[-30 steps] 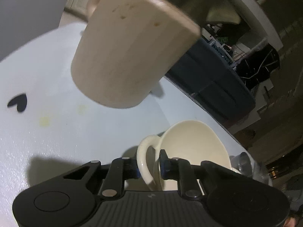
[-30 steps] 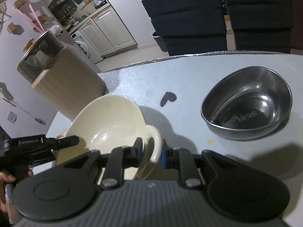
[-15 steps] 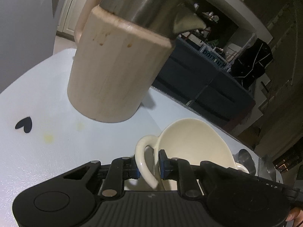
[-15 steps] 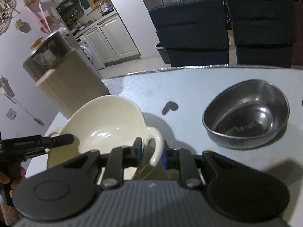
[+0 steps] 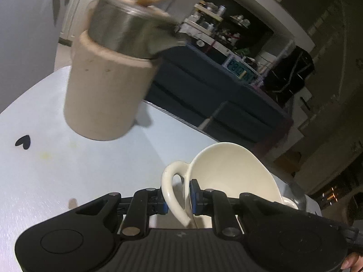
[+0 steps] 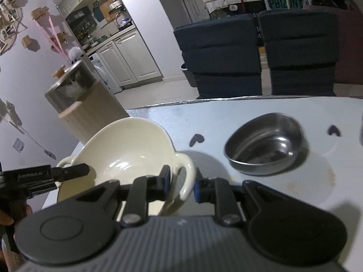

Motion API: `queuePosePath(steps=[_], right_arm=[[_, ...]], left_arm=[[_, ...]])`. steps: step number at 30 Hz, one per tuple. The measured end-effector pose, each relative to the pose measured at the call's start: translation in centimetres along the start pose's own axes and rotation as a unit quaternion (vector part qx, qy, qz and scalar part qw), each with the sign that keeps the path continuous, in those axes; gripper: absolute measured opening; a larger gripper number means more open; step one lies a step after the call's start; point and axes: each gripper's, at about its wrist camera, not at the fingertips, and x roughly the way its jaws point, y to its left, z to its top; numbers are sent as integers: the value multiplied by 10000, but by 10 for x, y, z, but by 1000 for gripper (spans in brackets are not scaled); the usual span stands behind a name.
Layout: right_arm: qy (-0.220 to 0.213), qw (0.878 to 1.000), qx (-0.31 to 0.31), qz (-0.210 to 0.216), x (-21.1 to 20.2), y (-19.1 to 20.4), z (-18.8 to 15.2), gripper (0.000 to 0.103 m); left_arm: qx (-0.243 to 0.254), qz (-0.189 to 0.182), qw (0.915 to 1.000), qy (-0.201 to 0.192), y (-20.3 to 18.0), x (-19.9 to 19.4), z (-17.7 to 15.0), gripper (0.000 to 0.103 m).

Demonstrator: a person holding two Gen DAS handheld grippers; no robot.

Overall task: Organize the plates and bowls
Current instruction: 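Carry the cream bowl with both tools across the table toward the lemon-print bowl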

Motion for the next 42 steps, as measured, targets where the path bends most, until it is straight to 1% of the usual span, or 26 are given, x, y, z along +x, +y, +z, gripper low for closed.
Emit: queuePosePath(steps=[5,14,20,23,28,35,42], right_arm=[[-109,9998,114,-92,-41,-7,-5,24],[-275,9993,118,-206,-129,-23,-23,24],[-413,9989,93,-222,-185,-40,-47,23],[-473,9984,203,-241,-210,-50,-63,23],[-489,9972,490,-293,-240,-76,-98,23],[-629,9956,512,-468,-272,-100,-135,23],[-477,9943,754,-593,-272,-128,-160,23]], left_arm=[[164,-92,9998,36,-34,-21,-10,19],[340,-384,9986,95,-94,-66,-44,19],[501,-595,9969,144,-127,-88,-81,19],[589,-676,9957,225,-141,-93,-100,19],[805,-804,9928,381,-165,-94,-131,19],[993,-990,9877,690,-182,-70,-163,20],[1036,-1039,9840,1015,-189,-44,-187,20]])
